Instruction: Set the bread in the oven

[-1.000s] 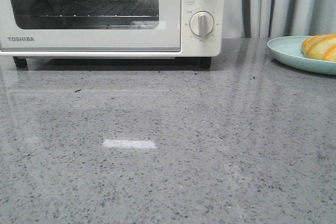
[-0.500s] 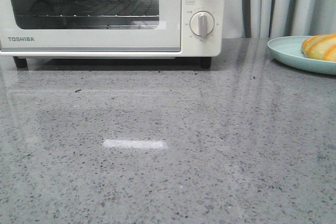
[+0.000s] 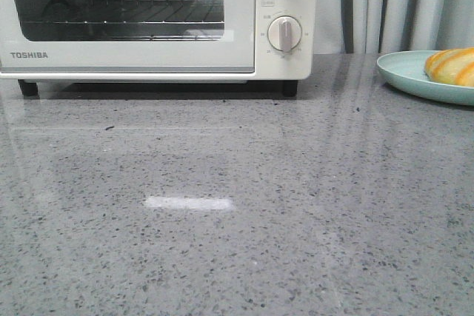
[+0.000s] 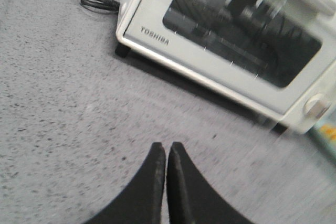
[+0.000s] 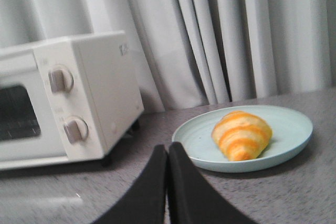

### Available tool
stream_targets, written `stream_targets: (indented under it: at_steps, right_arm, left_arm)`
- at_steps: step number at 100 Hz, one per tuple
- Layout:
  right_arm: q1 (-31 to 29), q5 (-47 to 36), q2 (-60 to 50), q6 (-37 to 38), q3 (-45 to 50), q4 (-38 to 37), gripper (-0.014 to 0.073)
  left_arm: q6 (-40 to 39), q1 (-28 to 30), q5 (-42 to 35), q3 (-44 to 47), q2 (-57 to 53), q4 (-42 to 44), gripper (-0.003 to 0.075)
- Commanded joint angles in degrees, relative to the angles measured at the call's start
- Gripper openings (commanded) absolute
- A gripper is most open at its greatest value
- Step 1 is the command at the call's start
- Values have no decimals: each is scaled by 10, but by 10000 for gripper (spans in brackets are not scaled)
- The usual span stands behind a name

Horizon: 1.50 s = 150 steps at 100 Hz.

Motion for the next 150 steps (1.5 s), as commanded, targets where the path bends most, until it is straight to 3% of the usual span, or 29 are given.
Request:
stream_targets:
  at_steps: [1,15,25,47,66,81,108,150]
  right_arm:
    - [-3,-67,-12,4,7,71,-48]
    - [-3,-102,-12,6,3,148,-48]
    - [-3,-75,-12,6,-30,179,-49]
    - [-2,166,80,3,-184,-8,-50]
    - [-2,212,228,-4,-279,-32,-50]
    - [-2,211,300,-4,-308,-32,-50]
    - [-2,210,297,-4,-309,-32,-50]
    - [-2,216,297,-4,-308,-38,-50]
  left_arm:
    - [-6,1,-58,14,-17,-83,-21]
    - [-6,1,-83,13,-17,-197,-21]
    - [13,-2,-79,-16,-16,-186,-22]
    - [171,-15,-8,-165,106,-112,-22]
    - [337,-17,45,-318,322,-126,-22]
    - [414,-57,6,-427,452,-170,-21]
    - [451,-141,-45,-560,611,-169,-21]
    - [451,-147,-57,-627,759,-169,-21]
